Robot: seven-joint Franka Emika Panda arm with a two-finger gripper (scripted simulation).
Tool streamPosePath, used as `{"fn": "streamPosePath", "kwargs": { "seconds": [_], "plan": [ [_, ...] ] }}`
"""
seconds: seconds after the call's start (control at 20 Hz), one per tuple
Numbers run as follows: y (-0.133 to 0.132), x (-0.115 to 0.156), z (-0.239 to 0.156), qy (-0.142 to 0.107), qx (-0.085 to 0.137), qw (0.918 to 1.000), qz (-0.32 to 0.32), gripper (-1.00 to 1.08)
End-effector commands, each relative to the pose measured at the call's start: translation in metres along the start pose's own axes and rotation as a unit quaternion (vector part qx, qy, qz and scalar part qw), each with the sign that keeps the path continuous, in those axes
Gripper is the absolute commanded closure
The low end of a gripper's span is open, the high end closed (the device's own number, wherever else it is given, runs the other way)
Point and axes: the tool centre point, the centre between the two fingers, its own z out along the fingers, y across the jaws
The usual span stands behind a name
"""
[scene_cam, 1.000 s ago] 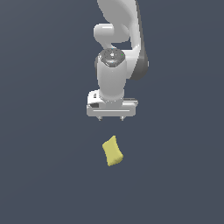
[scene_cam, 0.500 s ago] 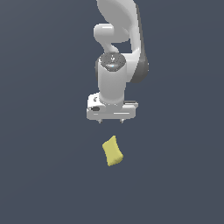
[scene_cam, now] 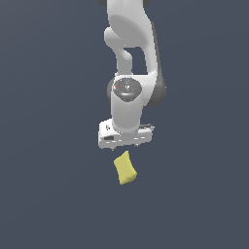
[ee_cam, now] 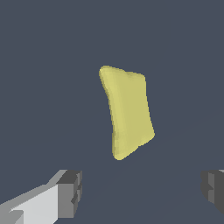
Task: Pick up the object and move it to a goal position.
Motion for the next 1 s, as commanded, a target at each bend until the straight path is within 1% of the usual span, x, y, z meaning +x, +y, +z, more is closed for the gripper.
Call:
{"fn": "streamPosePath", "kwargs": {
  "seconds": [0.0, 0.2, 0.45, 0.7, 0.95],
  "plan": [
    [0.000, 0.012, 0.013, 0.000, 0.001, 0.9998, -0.021, -0.92],
    [-0.001, 0.028, 0.032, 0.001, 0.004, 0.9987, -0.050, -0.92],
    [-0.001, 0.041, 0.050, 0.002, 0.007, 0.9971, -0.075, -0.92],
    [-0.002, 0.047, 0.059, 0.003, 0.008, 0.9961, -0.088, -0.92],
    [-0.002, 0.047, 0.060, 0.003, 0.008, 0.9960, -0.089, -0.92]
  ]
}}
